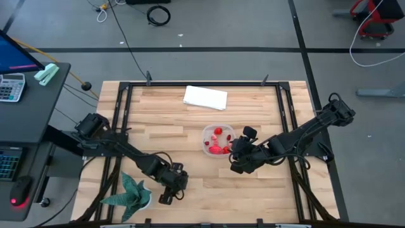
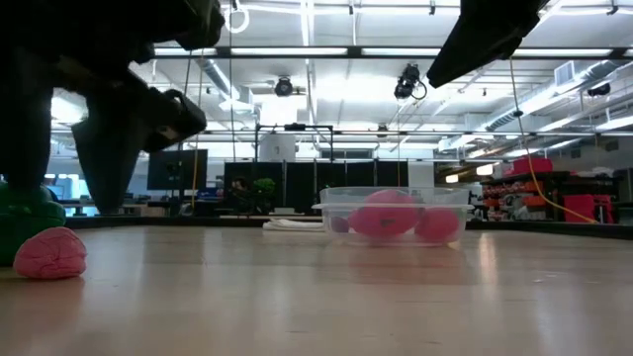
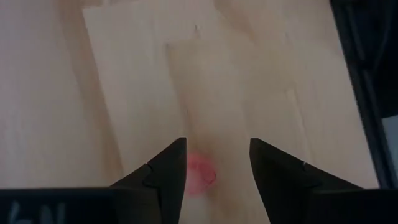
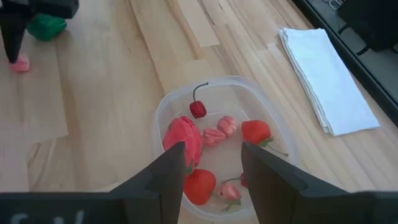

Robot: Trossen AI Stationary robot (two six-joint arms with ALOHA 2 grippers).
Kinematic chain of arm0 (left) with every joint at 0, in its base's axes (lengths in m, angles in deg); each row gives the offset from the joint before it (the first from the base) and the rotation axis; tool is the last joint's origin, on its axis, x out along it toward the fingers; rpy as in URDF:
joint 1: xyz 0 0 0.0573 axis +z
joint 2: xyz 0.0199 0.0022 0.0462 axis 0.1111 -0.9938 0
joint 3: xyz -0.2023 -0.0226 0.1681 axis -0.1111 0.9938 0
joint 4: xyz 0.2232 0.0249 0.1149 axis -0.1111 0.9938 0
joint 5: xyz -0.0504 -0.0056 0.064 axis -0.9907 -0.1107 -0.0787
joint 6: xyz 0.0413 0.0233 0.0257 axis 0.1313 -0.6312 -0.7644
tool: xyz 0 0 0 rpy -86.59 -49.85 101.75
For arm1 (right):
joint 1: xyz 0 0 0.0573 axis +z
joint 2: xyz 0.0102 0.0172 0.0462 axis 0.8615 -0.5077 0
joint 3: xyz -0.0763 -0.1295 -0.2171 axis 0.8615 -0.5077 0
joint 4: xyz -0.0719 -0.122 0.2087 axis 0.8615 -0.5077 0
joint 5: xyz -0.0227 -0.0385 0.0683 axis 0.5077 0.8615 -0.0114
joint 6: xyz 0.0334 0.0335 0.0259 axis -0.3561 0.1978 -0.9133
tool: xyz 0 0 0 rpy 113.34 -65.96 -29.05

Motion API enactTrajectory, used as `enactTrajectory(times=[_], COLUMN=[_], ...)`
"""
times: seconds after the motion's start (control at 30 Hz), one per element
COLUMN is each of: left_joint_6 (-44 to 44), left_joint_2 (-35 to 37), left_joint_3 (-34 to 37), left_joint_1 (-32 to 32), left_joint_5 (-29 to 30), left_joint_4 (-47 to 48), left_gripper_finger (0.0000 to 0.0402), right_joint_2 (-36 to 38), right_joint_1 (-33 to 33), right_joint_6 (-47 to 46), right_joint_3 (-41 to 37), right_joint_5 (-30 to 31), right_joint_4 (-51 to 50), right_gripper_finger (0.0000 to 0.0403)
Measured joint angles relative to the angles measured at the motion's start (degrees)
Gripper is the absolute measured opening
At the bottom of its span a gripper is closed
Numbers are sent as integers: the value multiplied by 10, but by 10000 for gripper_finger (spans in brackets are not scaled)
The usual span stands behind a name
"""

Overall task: Pick and placing Produce into tupperware
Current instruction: Put the pink peach into the transparent bin

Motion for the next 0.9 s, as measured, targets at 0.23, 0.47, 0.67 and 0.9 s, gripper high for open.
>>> enactTrajectory(times=[0.23,0.47,0.67,0.9], left_joint_6=[-19,-20,-14,-43], left_joint_2=[-23,-34,-42,-39], left_joint_3=[0,-1,-1,-35], left_joint_1=[0,2,4,7], left_joint_5=[0,16,24,115], left_joint_4=[30,29,38,28], left_gripper_finger=[205,197,147,43], right_joint_2=[0,0,0,0], right_joint_1=[0,0,0,0], right_joint_6=[0,0,1,1], right_joint_3=[0,0,0,0], right_joint_5=[0,0,0,0], right_joint_4=[2,3,2,0], right_gripper_finger=[164,165,165,165])
